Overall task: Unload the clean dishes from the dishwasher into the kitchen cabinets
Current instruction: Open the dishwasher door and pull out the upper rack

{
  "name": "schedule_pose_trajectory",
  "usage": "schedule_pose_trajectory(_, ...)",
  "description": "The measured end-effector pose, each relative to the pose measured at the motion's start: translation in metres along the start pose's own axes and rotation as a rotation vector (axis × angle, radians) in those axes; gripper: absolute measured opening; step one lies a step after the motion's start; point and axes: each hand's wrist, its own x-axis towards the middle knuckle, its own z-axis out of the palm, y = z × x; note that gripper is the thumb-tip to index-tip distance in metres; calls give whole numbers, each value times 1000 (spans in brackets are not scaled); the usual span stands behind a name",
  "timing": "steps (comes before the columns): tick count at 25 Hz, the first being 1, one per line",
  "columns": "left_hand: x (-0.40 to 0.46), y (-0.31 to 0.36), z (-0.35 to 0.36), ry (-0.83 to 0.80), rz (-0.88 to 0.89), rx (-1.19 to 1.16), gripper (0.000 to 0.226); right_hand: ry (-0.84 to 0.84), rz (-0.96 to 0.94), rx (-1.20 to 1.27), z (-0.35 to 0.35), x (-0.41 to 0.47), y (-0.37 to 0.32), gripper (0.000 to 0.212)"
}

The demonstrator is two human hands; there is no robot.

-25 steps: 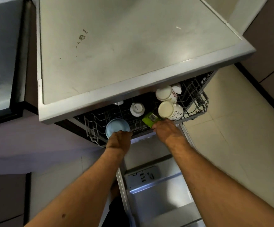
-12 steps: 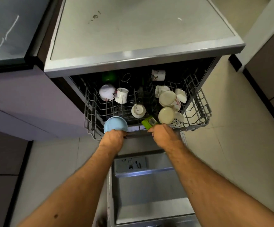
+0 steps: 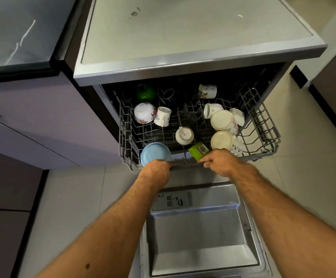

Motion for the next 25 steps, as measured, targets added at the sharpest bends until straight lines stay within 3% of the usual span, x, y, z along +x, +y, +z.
schedule_pose_trajectory(4, 6, -9, -1, -109, 61, -125, 39, -18, 34, -97, 0, 5, 11, 23)
schedule_pose_trajectory(7, 8, -11, 5, -100, 24, -266, 40, -6, 82, -322, 1, 2, 20, 45)
schedule_pose_trajectory(12, 5, -7, 6, -101, -81, -371, 42, -14, 21, -338, 1, 3, 23, 63)
schedule_pose_trajectory(17, 2, 0, 9, -12, -66, -246, 38, 50, 46, -257, 3, -1, 25, 63)
schedule_pose_trajectory(21, -8, 7, 19, 38, -123, -351, 38, 62, 5, -289, 11, -12, 28, 61)
schedule_pose_trajectory(25, -28, 19, 28, 27, -111, -244, 42, 63, -35, -331, 22, -32, 33, 59)
